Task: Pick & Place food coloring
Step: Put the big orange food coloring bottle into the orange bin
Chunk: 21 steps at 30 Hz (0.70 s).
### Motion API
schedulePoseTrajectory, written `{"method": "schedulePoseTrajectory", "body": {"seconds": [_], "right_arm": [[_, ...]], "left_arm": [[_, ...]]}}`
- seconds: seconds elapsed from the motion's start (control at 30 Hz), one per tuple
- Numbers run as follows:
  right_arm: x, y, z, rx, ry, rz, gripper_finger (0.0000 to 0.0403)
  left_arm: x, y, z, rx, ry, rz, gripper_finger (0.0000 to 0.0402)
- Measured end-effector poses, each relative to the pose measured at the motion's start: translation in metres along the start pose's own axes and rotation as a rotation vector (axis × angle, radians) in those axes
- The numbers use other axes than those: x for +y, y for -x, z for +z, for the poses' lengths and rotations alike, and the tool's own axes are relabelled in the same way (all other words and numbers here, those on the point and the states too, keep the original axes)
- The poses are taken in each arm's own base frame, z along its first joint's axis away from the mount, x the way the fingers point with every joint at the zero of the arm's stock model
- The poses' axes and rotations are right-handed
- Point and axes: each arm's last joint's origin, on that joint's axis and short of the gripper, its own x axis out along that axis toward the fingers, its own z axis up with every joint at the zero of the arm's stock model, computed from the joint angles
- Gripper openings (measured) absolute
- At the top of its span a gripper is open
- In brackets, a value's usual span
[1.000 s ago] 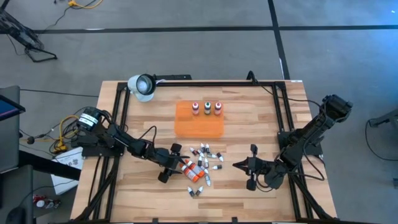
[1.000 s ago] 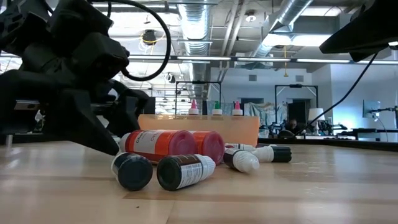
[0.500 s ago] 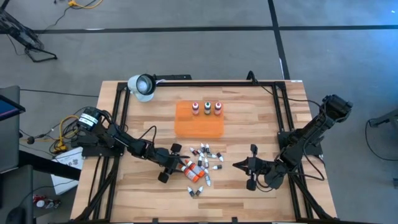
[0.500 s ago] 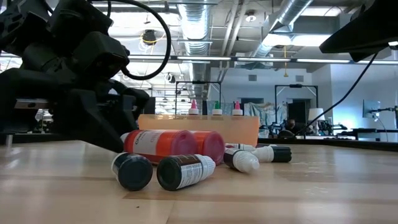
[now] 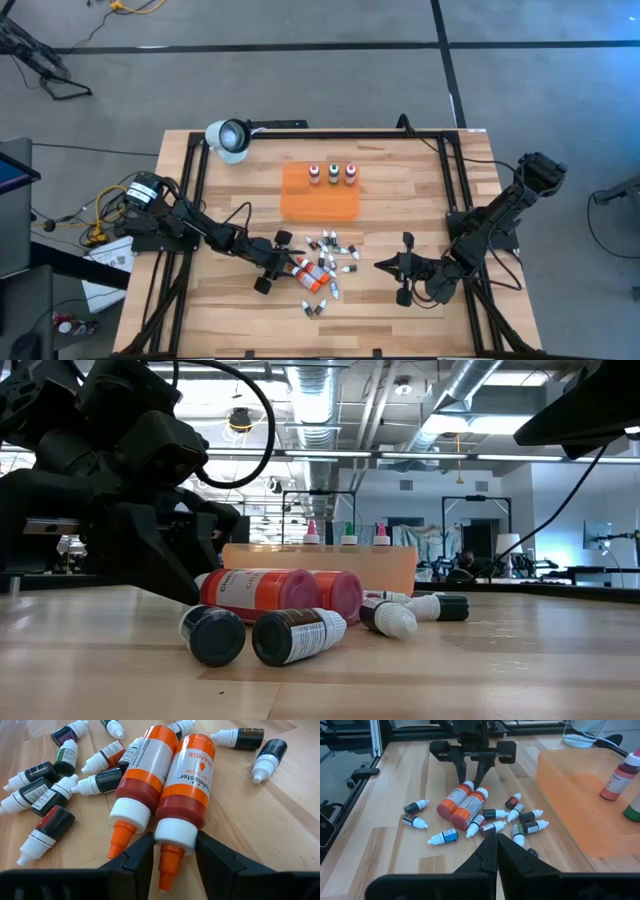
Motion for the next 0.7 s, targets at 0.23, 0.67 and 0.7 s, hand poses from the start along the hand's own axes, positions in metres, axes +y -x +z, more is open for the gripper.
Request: {"method": "schedulePoseTrajectory", "body": {"seconds": [0.23, 0.67, 0.7], "right_arm": [[0.000, 0.000, 0.000, 0.002, 0.003, -0.001, 0.0001], [0.000, 0.000, 0.000, 0.002, 0.002, -0.001, 0.0001], [0.000, 0.000, 0.000, 0.002, 0.003, -0.001, 0.0001]], "left_arm": [[0.000, 0.006, 0.000, 0.046, 0.043, -0.004, 0.0117], [0.003, 0.040, 0.020, 0.062, 0.049, 0.027, 0.0118], [0.004, 0.043, 0.021, 0.067, 0.051, 0.031, 0.0118]]}}
